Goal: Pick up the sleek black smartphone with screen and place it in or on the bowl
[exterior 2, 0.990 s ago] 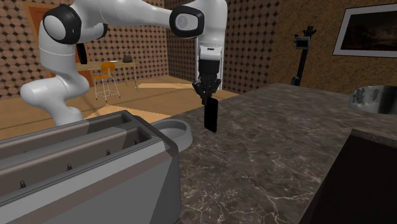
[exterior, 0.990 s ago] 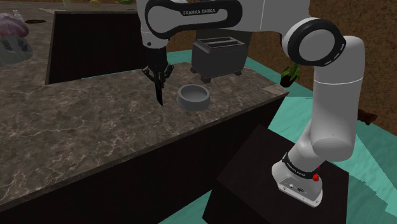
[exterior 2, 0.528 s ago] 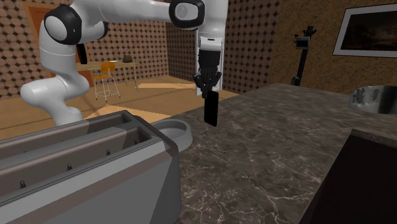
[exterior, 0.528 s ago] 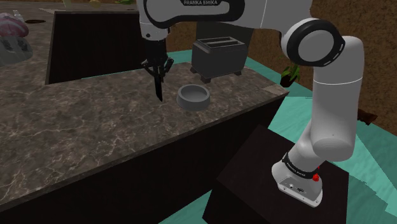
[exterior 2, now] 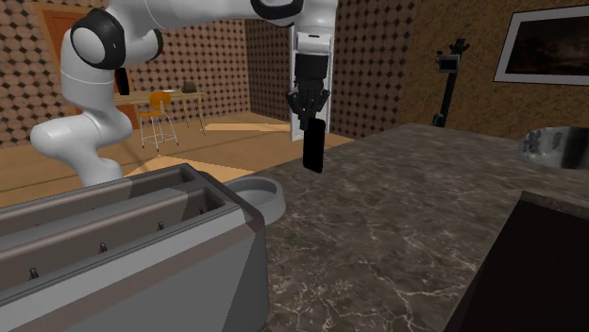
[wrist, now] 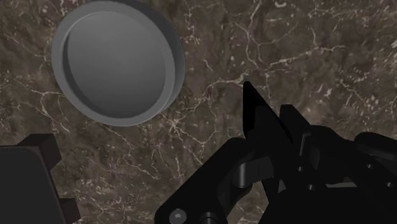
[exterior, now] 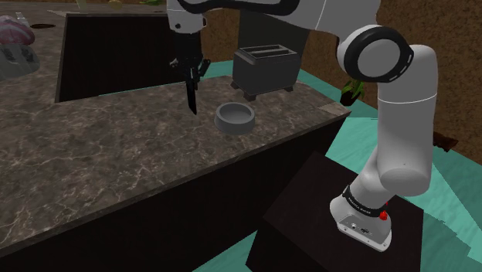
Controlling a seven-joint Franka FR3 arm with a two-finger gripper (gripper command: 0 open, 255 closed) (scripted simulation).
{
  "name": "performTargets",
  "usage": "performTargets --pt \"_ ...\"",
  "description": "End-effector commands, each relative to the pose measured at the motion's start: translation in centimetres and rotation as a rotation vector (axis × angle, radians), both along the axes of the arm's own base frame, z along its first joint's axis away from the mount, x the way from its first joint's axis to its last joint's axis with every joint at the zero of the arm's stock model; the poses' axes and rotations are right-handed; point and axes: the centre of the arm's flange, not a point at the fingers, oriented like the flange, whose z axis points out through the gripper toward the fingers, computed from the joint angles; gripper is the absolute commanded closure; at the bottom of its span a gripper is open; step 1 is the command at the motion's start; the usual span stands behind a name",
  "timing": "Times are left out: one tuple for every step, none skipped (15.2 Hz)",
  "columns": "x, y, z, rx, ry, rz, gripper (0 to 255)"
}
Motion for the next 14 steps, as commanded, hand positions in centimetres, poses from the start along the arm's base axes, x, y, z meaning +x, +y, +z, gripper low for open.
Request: performTargets --pt "-0.1 -0.1 1.1 0.0 0.0 0.0 255" --pt "-0.1 -0.1 1.6 0.0 0.0 0.0 255" --pt "-0.1 -0.1 2.1 0.0 0.0 0.0 255" --pt "-0.1 -0.1 2.7 0.0 0.0 0.0 255" --pt "-0.1 -0.1 3.2 0.0 0.0 0.0 255" --pt "-0.1 -0.1 3.7 0.0 0.0 0.0 255" --pt "-0.1 -0.1 4.2 0.0 0.0 0.0 255" --pt "-0.1 -0.1 4.8 0.0 0.0 0.0 255" --pt "-0.1 -0.1 5.3 0.0 0.0 0.0 255" --pt "-0.1 -0.1 5.3 0.0 0.0 0.0 255" --pt "-0.8 -1.1 5.7 0.0 0.0 0.0 255" --pt "-1.5 -2.1 6.1 0.0 0.0 0.0 255" --pt "-2.2 -3.2 6.5 0.0 0.0 0.0 255" --pt "-3.0 -4.2 6.9 0.0 0.0 0.0 255"
